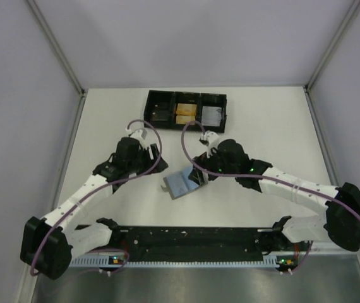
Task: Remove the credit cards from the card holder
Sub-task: Place the credit card in the storage box, then remove the credit card from the card holder.
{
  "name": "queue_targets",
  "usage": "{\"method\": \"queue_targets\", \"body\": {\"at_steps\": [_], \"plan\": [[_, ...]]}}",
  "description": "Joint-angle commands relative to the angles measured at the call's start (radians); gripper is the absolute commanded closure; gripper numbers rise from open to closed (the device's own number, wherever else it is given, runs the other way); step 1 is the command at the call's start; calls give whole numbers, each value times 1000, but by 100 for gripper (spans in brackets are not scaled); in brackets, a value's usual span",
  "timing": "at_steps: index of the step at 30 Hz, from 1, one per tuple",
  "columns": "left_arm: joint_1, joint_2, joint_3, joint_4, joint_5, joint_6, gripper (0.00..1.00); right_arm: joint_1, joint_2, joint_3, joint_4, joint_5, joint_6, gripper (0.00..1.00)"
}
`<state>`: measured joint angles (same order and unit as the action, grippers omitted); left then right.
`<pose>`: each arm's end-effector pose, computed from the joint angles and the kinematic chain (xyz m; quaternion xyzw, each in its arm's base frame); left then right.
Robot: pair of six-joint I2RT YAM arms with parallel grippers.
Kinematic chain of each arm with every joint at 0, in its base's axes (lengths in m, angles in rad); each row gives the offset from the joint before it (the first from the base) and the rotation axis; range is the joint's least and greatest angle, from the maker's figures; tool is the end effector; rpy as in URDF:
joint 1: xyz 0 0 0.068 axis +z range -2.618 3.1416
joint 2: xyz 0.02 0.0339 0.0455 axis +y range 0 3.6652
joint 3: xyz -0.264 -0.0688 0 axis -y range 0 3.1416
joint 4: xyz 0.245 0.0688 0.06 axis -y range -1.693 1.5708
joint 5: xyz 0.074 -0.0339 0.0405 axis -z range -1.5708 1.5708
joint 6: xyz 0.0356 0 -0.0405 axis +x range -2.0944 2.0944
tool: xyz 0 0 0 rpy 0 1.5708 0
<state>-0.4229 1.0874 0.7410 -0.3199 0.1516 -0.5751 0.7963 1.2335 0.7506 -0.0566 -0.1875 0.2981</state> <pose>0.2111 -0.1009 0.2530 -0.0352 0.8968 -0.2683 0.3500 0.1848 0.1983 0.2460 -0.2583 0.8280 0.3250 0.3769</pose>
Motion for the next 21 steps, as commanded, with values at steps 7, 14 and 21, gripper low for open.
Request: {"method": "queue_targets", "body": {"at_steps": [7, 14, 21], "plan": [[-94, -92, -252, 65, 5, -112, 37, 130, 242, 206, -45, 77, -43, 36], [-103, -40, -287, 122, 40, -120, 48, 199, 395, 312, -110, 180, -94, 39], [-105, -14, -336, 154, 45, -120, 84, 253, 510, 365, -143, 247, -109, 39]]}}
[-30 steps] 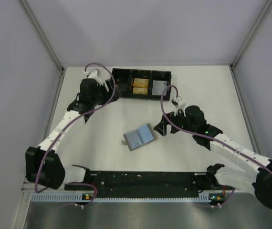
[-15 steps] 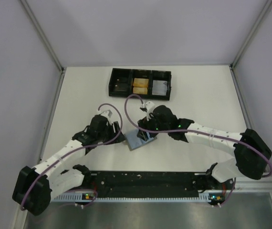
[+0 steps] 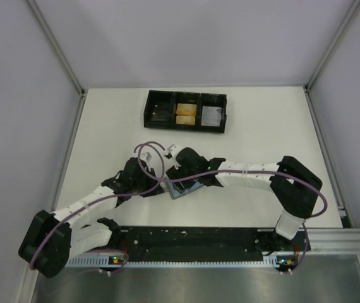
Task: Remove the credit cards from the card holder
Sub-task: Remove the credit card from the card holder.
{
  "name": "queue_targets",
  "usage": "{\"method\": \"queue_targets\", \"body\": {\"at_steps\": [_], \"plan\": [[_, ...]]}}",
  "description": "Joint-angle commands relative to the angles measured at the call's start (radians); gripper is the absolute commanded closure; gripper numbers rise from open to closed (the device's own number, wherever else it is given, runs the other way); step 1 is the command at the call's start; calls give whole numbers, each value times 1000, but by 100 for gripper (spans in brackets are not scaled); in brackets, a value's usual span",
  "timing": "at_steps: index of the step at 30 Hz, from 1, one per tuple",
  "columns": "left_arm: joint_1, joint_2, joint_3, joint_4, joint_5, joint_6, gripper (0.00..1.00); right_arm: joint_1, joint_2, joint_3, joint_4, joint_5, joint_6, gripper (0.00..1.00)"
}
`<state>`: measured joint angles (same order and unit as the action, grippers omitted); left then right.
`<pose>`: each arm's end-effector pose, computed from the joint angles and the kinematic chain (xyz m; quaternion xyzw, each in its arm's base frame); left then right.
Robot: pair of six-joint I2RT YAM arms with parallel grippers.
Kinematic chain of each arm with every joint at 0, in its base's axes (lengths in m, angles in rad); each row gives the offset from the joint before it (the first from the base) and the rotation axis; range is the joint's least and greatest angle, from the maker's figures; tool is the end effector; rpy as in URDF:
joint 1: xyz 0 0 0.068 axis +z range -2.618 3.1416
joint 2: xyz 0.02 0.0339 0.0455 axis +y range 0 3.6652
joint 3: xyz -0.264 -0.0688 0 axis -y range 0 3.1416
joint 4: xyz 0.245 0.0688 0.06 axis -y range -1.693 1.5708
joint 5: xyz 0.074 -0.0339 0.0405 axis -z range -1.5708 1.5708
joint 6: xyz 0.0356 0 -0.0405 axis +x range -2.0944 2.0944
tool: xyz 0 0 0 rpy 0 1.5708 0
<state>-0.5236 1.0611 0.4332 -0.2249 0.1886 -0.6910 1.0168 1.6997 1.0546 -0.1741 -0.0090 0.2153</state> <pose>0.1667 -0.1040 0.1665 -0.0450 0.9316 -0.2720 0.2369 0.1894 0.3068 0.1959 -0.3644 0.8559 0.2155 0.2971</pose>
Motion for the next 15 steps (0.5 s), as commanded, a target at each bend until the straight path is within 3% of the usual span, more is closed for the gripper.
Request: {"method": "queue_targets", "body": {"at_steps": [1, 3, 7, 15], "plan": [[-4, 16, -36, 64, 8, -5, 91, 37, 57, 65, -34, 79, -28, 38], [-6, 20, -47, 68, 5, -8, 100, 49, 78, 77, -44, 105, -36, 34], [-6, 30, -57, 75, 6, -10, 100, 72, 109, 93, -62, 145, -40, 29], [-4, 25, -51, 49, -11, 1, 100, 82, 121, 93, -96, 259, -48, 33]]}}
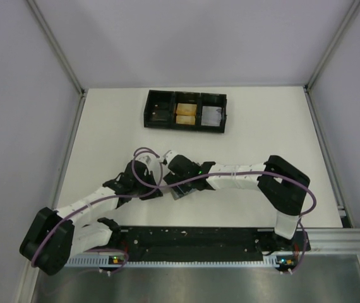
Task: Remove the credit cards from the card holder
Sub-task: Remove the credit card from the card holder.
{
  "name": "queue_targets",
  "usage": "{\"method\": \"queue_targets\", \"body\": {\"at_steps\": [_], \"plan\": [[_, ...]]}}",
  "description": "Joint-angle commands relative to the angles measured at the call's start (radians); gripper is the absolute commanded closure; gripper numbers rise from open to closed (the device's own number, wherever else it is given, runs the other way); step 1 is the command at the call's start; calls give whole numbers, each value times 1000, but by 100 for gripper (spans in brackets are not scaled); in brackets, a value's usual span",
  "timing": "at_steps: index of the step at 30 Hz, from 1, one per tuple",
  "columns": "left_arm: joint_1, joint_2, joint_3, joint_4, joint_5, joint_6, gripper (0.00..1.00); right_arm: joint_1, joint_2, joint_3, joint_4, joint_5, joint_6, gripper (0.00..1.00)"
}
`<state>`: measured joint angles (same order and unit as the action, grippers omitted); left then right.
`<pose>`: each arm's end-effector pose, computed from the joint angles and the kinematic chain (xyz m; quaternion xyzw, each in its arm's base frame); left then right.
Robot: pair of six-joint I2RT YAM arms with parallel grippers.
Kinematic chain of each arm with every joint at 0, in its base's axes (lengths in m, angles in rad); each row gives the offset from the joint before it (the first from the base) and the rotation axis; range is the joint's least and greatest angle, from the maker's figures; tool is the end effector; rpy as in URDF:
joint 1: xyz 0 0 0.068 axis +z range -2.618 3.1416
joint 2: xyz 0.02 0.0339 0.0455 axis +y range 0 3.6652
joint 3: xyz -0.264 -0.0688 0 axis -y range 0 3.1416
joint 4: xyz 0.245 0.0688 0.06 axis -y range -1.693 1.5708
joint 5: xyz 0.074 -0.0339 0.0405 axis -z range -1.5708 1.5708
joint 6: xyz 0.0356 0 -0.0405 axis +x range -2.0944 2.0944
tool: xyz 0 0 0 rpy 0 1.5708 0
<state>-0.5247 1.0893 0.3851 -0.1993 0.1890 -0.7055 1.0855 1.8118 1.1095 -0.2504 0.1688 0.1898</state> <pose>0.1617 -0.1013 0.1490 -0.0541 0.9396 -0.2609 0.2148 0.1788 0.3263 0.1685 -0.3879 0.8667 0.1159 0.2913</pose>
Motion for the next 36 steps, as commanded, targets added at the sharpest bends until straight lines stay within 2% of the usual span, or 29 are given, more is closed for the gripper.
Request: {"method": "queue_targets", "body": {"at_steps": [1, 6, 10, 16, 21, 26, 29, 33, 34, 36], "plan": [[-3, -5, -2, 18, -16, 17, 100, 14, 9, 38, -21, 90, -24, 34], [-3, -9, 0, -8, -28, 23, 100, 14, -9, 32, -41, 136, -29, 43], [-3, -14, 1, -23, -36, 31, 100, 13, -34, 30, -61, 228, -32, 44], [-3, -19, 1, -37, -46, 35, 100, -18, -74, 24, -107, 448, -35, 43], [-3, -17, 3, -41, -45, 37, 100, -107, -155, -16, -138, 457, 19, 43], [-1, -19, 8, -42, -43, 37, 100, -141, -255, -28, -132, 342, 24, 43], [-3, -20, 12, -43, -42, 38, 100, -142, -313, -27, -72, 116, 3, 46], [-3, -22, 12, -42, -42, 38, 100, -141, -327, -27, 43, -205, 40, 56], [-1, -22, 12, -42, -40, 37, 100, -136, -312, -22, 60, -248, 57, 58], [-3, -22, 9, -38, -40, 35, 100, -109, -275, -14, 80, -236, 63, 56]]}}
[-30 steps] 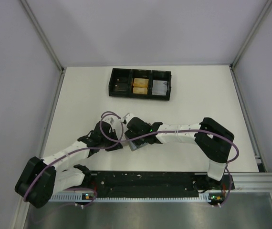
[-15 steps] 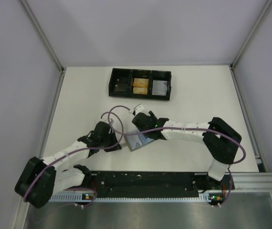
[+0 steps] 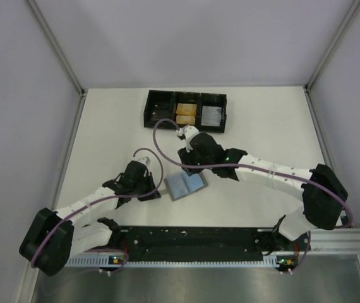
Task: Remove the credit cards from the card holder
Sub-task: Remove the credit card from the card holder.
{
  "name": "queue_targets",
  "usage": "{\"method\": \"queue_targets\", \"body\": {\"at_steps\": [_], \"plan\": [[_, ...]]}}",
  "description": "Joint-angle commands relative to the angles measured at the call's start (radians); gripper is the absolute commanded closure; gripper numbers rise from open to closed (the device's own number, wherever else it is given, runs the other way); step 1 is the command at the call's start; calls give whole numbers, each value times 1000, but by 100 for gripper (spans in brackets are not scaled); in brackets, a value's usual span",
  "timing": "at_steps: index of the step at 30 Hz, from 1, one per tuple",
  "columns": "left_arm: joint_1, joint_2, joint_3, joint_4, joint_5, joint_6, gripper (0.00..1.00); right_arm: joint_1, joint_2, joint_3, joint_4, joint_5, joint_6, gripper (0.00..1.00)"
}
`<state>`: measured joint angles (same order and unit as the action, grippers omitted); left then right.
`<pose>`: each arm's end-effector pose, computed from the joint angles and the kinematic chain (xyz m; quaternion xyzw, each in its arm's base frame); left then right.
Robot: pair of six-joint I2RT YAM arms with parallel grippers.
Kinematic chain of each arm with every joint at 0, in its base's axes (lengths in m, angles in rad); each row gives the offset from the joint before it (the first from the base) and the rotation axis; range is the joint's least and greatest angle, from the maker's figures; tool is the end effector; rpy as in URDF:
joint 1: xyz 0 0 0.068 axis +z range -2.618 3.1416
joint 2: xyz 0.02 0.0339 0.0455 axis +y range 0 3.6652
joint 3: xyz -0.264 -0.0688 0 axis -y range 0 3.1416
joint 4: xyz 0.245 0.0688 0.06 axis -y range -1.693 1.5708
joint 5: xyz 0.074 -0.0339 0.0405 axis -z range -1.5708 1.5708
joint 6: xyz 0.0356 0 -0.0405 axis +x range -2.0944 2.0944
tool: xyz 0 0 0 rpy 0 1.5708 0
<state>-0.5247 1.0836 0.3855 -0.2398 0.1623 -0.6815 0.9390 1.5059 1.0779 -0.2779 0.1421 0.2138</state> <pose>0.1591 -0.0988 0.1473 -0.0490 0.9463 -0.2394 0.2118 0.2012 0.2664 0.2590 -0.2934 0.8573 0.1738 0.3856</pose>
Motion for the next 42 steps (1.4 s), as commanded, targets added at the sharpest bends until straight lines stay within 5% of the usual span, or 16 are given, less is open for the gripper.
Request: {"method": "queue_targets", "body": {"at_steps": [1, 11, 35, 42], "plan": [[-3, -17, 7, 2, -15, 11, 100, 56, 54, 28, 102, -178, 29, 52], [-1, -22, 3, 4, -14, 7, 100, 164, 250, 99, 46, 66, -28, 27], [-3, -36, -7, 0, -12, -1, 100, 184, 350, 117, 39, 73, 4, 27], [-3, -45, -5, -19, -26, 3, 100, 184, 358, 103, 5, 214, -30, 32]]}}
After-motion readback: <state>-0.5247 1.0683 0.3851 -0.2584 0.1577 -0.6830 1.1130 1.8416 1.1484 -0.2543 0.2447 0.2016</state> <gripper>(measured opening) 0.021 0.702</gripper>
